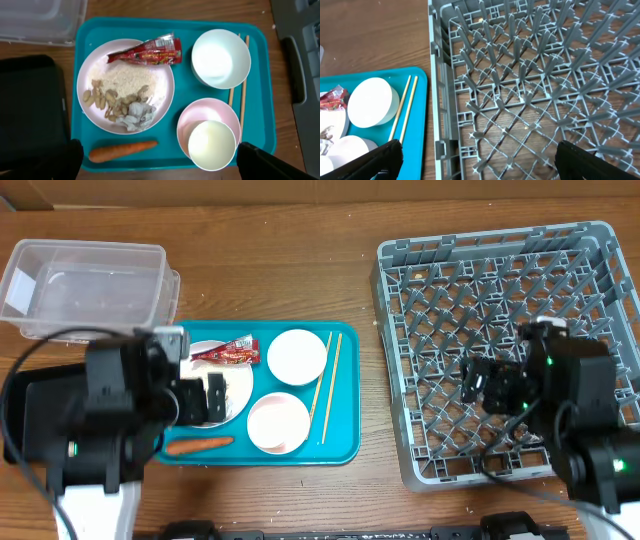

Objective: Sort waste into correct bins and load items into the dishwasher
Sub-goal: 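Move the left gripper over the plate and grasp the red wrapper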

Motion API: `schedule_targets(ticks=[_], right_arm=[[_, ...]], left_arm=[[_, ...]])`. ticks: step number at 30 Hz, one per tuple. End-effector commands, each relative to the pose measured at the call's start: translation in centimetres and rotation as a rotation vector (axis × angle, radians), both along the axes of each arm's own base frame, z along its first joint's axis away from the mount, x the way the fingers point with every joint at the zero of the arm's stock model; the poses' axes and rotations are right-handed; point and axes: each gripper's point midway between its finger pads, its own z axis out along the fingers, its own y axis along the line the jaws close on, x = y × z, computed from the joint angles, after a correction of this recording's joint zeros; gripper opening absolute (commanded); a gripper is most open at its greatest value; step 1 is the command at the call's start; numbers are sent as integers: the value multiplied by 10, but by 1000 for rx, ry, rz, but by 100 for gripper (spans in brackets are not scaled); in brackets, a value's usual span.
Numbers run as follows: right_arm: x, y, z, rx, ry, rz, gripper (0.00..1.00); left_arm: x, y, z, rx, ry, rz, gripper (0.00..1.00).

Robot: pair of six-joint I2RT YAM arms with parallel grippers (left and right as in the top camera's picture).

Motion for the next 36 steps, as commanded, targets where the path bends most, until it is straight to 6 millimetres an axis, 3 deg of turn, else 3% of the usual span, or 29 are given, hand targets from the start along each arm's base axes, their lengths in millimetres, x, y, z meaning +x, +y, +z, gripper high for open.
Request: schedule_targets(ticks=[1,6,14,20,24,32,36], right_arm=[[4,3,5,15,6,11,100],[8,4,-1,12,33,11,100],[9,4,-1,12,32,11,100],[10,4,-2,12,33,11,100],[10,4,-3,11,37,10,100],[14,5,-10,7,66,10,100],[16,5,-15,6,85,10,100]], left_arm=[[10,-5,-7,-27,56,2,100],[34,0,-27,6,103,-7,99],[82,3,-66,155,112,-262,100],[93,5,-112,181,232,-333,100],[104,23,-138,265,292,-299,100],[126,30,-153,310,265,-277,100],[128,30,-160,313,275,-290,93]])
